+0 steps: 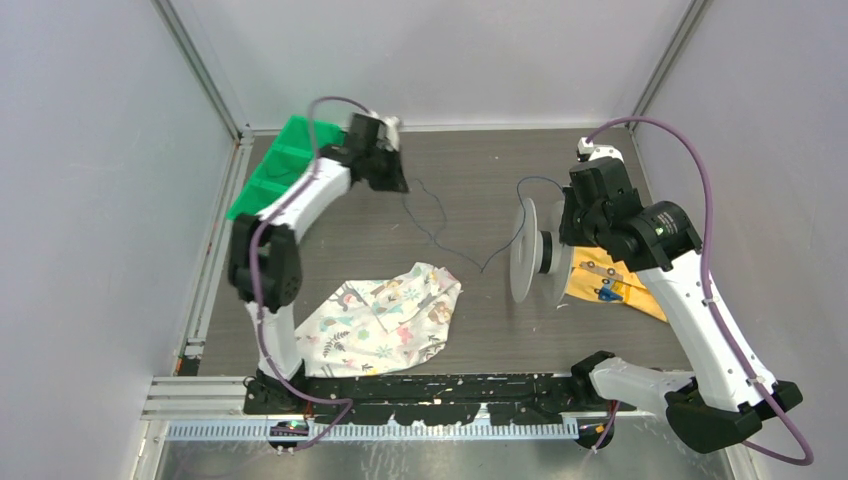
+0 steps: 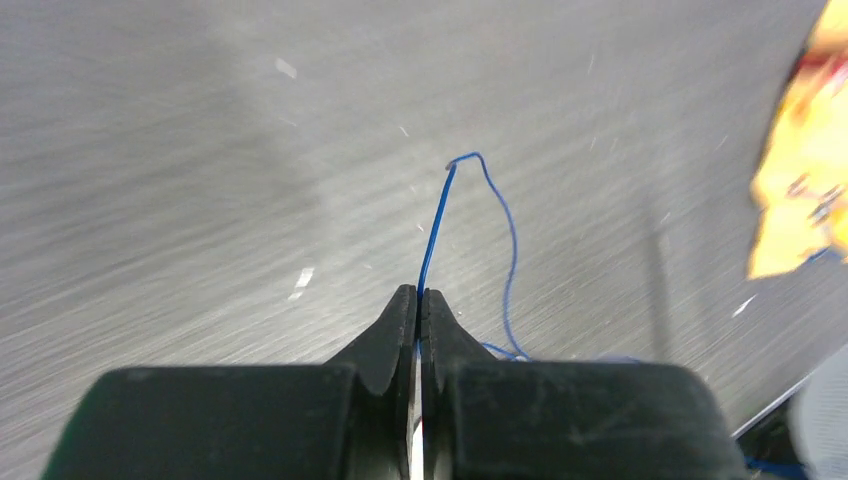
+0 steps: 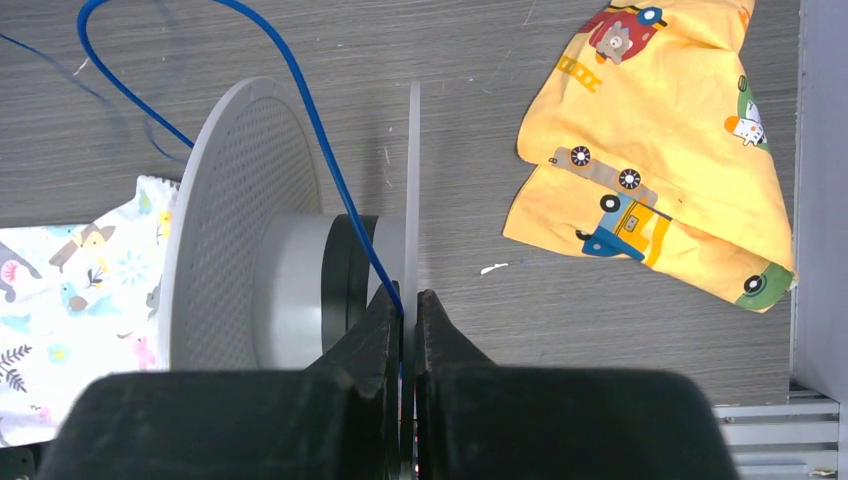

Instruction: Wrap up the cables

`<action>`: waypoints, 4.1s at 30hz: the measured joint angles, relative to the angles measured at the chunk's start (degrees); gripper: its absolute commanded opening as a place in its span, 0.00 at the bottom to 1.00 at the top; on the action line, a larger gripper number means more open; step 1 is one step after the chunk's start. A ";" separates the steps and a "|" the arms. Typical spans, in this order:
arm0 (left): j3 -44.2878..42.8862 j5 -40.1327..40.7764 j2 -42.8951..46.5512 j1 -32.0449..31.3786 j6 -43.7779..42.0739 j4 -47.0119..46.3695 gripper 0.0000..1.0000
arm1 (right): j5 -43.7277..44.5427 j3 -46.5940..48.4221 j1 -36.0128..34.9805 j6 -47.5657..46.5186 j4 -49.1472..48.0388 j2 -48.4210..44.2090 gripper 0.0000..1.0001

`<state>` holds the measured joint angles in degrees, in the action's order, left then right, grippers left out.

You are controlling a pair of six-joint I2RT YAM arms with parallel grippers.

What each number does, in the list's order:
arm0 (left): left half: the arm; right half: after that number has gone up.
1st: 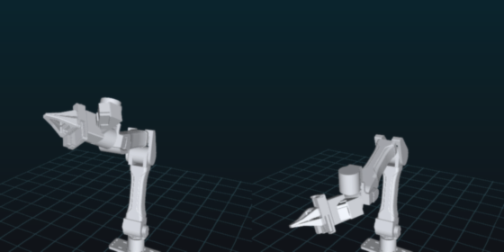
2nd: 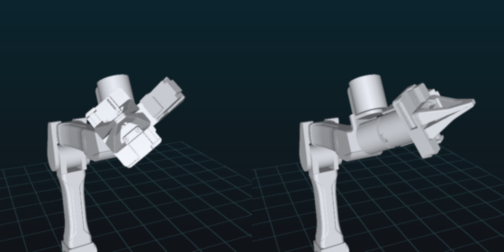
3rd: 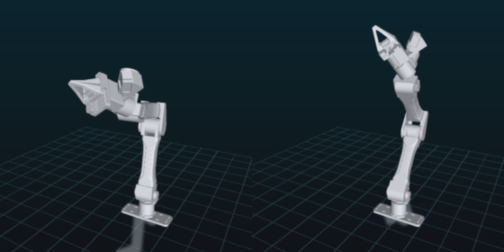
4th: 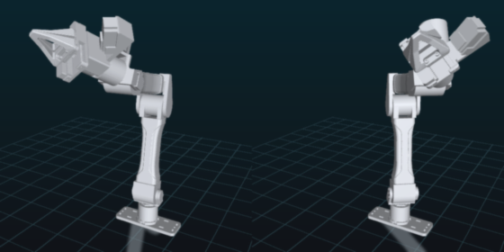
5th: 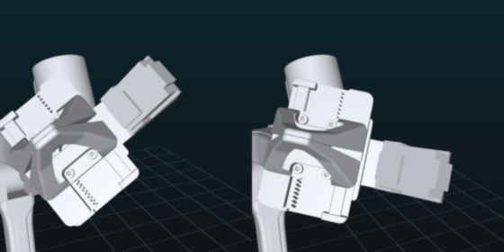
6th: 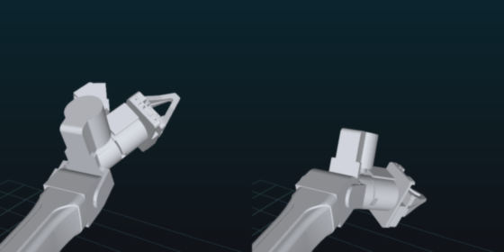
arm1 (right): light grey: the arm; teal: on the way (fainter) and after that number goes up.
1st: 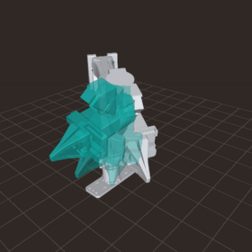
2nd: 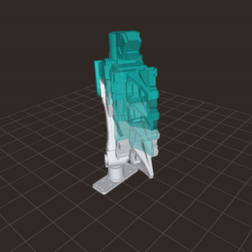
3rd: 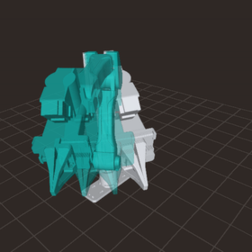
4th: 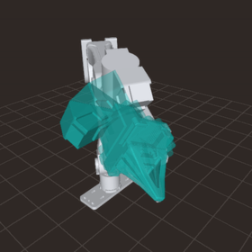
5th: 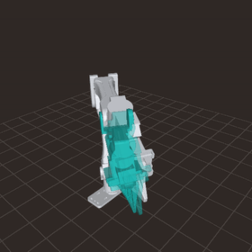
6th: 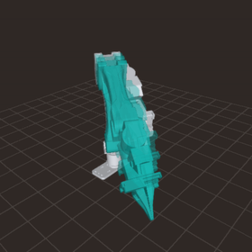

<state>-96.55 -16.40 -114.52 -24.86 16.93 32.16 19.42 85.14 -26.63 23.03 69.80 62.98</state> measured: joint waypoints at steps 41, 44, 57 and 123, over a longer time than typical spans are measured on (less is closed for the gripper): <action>-20.48 8.37 -9.90 10.03 3.65 15.39 0.00 | -21.09 17.40 0.24 -4.85 7.91 4.22 0.01; -14.16 10.69 -9.51 7.78 1.92 16.57 0.00 | -22.34 25.38 0.24 -4.46 9.31 4.31 0.01; 3.34 18.99 0.90 6.97 -2.60 16.76 0.00 | -27.76 56.78 3.96 -3.93 11.32 19.80 0.01; 12.92 16.46 18.21 9.53 -4.04 23.39 0.00 | 3.50 27.15 11.45 2.80 -14.80 19.96 0.01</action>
<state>-83.64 0.05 -96.31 -15.33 12.88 55.55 22.92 112.29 -15.18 25.82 55.00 82.94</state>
